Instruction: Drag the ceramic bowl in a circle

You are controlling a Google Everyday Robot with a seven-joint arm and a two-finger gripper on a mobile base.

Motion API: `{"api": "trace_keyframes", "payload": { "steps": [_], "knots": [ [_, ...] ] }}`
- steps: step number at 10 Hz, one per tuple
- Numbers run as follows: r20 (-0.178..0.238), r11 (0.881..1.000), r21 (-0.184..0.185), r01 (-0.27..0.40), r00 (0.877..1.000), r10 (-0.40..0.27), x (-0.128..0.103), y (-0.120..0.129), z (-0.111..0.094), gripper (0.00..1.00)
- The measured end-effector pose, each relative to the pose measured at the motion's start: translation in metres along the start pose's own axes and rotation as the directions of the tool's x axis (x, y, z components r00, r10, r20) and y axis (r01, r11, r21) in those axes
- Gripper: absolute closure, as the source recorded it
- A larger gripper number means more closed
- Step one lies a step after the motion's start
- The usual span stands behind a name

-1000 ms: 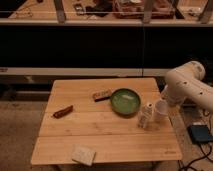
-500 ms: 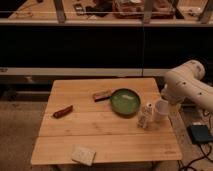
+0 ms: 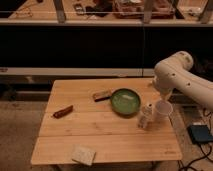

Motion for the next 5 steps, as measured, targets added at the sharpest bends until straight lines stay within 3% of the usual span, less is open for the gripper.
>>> {"api": "trace_keyframes", "payload": {
  "steps": [2, 4, 5],
  "knots": [
    [0.028, 0.994, 0.025, 0.104, 0.994, -0.105, -0.0115, -0.0112, -0.0031, 0.35],
    [0.033, 0.992, 0.035, 0.119, 0.992, -0.120, -0.0136, -0.0139, -0.0036, 0.35],
    [0.011, 0.989, 0.045, 0.141, 0.990, -0.142, -0.0078, -0.0155, -0.0033, 0.35]
  ]
}}
